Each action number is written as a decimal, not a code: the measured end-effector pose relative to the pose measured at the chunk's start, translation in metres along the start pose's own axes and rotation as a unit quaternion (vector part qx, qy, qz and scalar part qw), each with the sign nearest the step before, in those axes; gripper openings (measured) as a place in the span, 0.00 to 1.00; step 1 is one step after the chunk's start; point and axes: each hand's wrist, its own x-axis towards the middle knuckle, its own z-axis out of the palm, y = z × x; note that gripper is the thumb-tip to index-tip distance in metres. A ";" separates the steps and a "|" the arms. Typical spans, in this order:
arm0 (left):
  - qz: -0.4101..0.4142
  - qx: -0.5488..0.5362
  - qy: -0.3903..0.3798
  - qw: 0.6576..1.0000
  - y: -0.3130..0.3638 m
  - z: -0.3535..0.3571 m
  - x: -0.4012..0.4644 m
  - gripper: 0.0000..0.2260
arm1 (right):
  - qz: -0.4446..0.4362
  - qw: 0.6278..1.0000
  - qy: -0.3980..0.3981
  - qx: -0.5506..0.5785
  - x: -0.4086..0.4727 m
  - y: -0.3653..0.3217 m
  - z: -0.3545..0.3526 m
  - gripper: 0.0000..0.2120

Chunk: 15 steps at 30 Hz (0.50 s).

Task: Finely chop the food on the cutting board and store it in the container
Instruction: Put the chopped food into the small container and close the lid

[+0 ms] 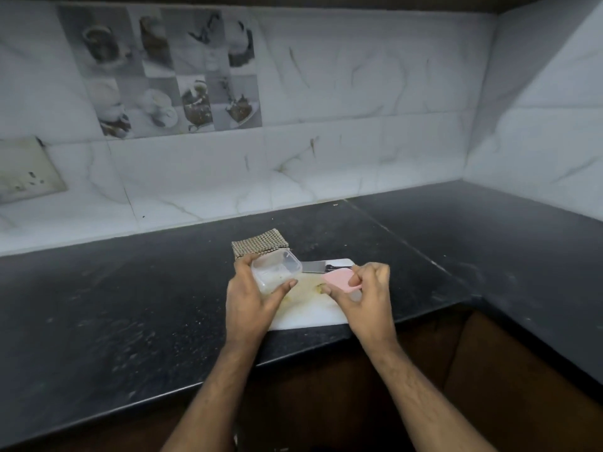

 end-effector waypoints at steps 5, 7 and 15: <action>0.030 0.080 -0.037 0.996 0.005 0.000 -0.007 0.40 | 0.032 0.992 -0.066 -0.105 -0.015 0.004 -0.002 0.21; 0.047 0.102 -0.042 0.993 0.004 0.001 -0.007 0.40 | 0.030 0.982 -0.096 -0.157 -0.014 0.003 -0.001 0.19; 0.024 0.070 -0.027 0.997 -0.003 0.000 -0.006 0.37 | -0.079 0.963 -0.119 -0.230 -0.011 -0.016 0.015 0.15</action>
